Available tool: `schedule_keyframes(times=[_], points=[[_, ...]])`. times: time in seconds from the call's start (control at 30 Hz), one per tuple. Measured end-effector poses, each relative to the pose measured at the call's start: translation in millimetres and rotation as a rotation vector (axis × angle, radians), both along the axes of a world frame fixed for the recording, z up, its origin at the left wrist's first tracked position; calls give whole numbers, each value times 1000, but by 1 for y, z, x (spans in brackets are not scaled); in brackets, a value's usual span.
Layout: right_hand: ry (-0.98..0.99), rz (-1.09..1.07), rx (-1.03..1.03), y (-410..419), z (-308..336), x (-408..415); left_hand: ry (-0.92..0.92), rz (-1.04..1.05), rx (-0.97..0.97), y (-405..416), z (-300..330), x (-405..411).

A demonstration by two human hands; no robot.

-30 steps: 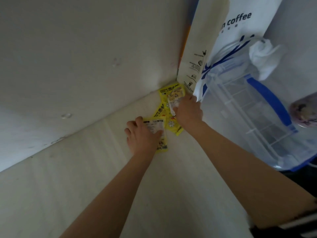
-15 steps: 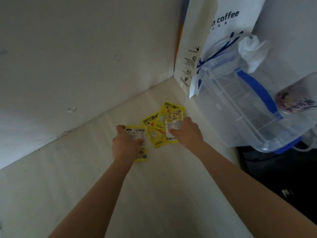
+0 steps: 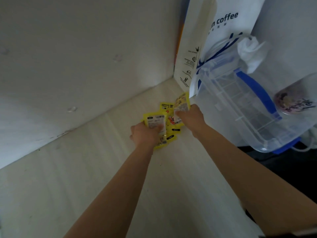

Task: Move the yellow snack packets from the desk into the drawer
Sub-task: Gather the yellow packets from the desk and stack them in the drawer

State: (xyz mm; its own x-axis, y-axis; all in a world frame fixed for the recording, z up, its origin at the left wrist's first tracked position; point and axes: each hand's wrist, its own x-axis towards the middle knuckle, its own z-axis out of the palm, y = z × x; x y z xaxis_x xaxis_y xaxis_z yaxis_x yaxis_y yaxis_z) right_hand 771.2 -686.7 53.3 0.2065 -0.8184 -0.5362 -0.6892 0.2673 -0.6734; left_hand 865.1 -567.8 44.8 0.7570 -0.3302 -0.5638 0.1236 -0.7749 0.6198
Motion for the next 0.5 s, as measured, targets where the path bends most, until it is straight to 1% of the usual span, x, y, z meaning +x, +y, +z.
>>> schedule_keyframes(times=[0.07,0.17,0.27,0.33,0.5], points=[[56,30,2,1,-2,11,-88,-59,59,-6,-2,-9],[145,64,4,4,-5,23,-97,-71,43,-12,-5,-14],[165,52,8,5,-8,26,-104,-54,20,-14,-7,-11],[146,50,-9,4,-10,24,-111,-36,-11,-15,-8,-9],[-44,7,17,3,-10,16,-81,-33,-5,-19,-6,-7]])
